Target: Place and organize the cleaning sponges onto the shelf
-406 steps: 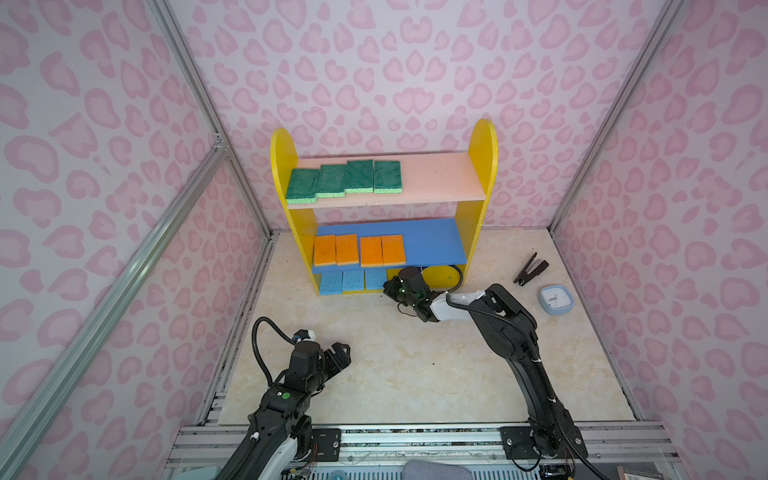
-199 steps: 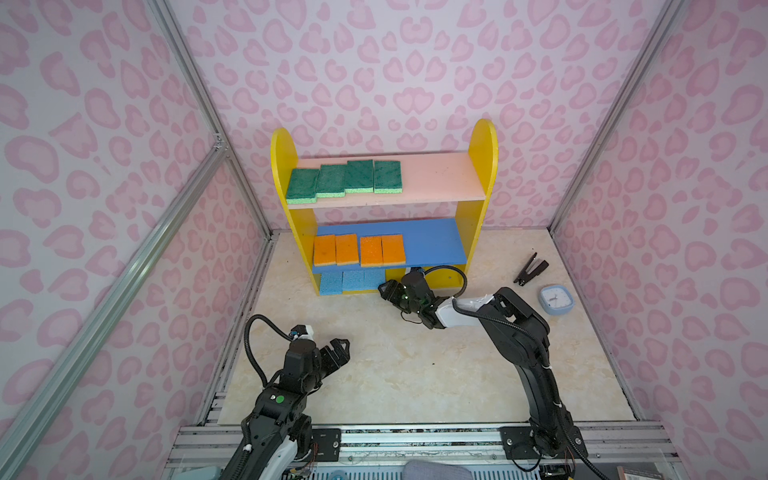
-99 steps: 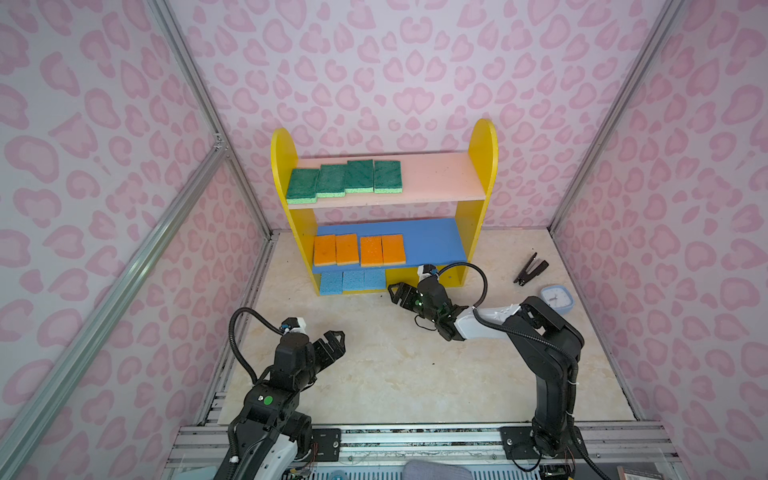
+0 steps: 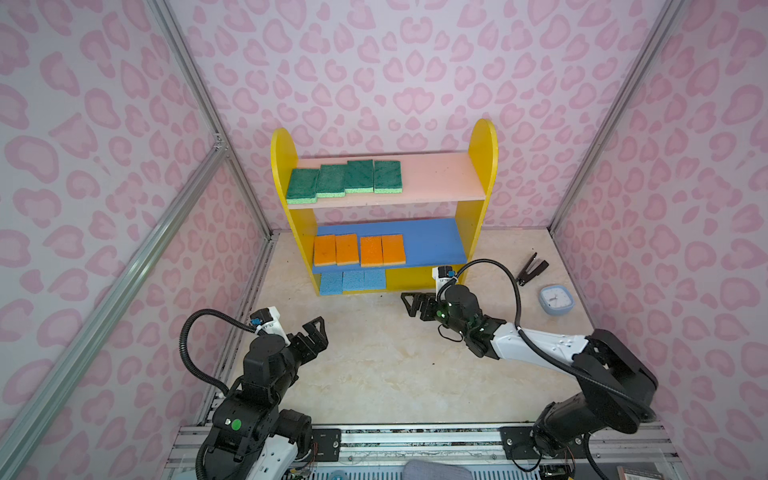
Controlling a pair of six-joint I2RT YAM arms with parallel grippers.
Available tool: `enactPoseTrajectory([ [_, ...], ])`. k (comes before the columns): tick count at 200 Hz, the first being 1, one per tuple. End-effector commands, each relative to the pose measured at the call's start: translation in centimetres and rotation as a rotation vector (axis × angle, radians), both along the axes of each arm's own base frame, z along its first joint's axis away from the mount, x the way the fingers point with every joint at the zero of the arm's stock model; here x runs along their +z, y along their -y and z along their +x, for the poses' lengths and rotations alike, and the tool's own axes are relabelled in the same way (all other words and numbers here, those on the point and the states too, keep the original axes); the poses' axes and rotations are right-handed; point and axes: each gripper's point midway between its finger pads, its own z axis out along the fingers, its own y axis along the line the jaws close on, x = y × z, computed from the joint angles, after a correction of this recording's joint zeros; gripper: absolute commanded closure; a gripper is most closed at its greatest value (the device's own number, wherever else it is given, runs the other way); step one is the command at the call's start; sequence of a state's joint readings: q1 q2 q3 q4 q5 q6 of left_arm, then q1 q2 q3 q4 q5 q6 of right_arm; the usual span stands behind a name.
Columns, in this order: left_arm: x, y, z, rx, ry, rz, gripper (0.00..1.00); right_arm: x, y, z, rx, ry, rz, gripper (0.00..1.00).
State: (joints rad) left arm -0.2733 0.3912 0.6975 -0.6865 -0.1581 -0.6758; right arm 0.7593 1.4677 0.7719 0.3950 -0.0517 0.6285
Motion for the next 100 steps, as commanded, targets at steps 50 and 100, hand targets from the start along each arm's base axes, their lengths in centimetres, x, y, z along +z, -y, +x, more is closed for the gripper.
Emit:
enactPoseTrajectory([
  [50,3.2,-1.9,3.8,0.099,0.205,0.17,0.03,1.5,15.8,-1.6,-0.438,0.143,-0.437,0.02],
  [100,-1.5,-2.8,6.7,0.142,0.116,0.332,0.03,0.9,24.8,-2.8,-0.742,0.25,-0.496,0.02],
])
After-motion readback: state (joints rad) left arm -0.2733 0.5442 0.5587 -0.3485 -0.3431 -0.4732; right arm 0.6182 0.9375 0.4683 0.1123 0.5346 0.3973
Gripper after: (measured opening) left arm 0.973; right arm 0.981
